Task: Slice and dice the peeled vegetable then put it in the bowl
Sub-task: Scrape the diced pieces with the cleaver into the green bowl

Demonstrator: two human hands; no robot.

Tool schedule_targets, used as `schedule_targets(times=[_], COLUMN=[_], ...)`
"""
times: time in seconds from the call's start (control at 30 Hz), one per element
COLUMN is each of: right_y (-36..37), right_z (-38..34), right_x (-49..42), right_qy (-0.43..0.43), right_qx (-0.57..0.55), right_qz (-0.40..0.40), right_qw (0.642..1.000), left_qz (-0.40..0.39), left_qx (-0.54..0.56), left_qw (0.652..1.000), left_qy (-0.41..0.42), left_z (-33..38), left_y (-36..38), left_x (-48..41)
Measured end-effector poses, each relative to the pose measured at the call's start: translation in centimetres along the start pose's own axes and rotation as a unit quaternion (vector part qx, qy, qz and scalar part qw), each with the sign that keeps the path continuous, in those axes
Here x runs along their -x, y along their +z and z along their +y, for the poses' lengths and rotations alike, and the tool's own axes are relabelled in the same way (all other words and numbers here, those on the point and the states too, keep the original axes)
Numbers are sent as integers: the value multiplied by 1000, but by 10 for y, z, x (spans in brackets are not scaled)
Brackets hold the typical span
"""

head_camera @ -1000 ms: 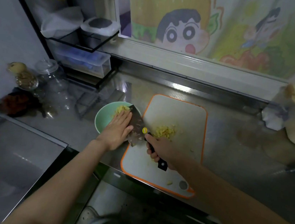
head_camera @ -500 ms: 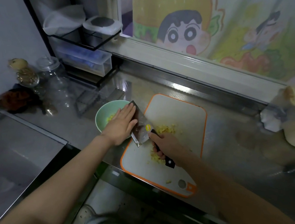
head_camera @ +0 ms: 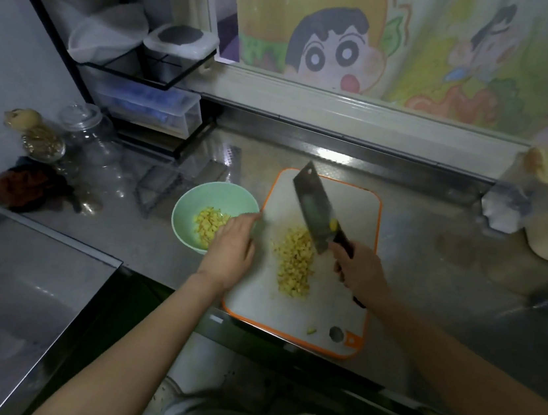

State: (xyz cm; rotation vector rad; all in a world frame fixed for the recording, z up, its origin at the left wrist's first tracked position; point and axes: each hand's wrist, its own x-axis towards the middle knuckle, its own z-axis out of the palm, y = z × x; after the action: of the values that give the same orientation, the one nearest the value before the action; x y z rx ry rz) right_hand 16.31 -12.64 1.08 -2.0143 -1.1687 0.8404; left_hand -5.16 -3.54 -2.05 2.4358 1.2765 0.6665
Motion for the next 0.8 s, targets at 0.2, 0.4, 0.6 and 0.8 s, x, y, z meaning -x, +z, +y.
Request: schedule_targets(times=[0.2, 0.4, 0.6, 0.8], right_y=[-23, -11, 7, 8], right_z=[46, 68, 78, 88], right_x=[-16, -29, -20, -11], right_qy=[3, 34, -25, -72], right_qx=[192, 267, 298, 357], right_qz=[89, 33, -28, -51], right_qw=[977, 962, 954, 930], left_qz=[-87, -161, -166, -145], left_qx=[22, -40, 18, 39], left_qw=[991, 983, 976, 977], left_qy=[102, -84, -141, -152], left_z=[18, 1, -6, -4], left_y=[35, 71, 76, 80], left_x=[19, 32, 36, 35])
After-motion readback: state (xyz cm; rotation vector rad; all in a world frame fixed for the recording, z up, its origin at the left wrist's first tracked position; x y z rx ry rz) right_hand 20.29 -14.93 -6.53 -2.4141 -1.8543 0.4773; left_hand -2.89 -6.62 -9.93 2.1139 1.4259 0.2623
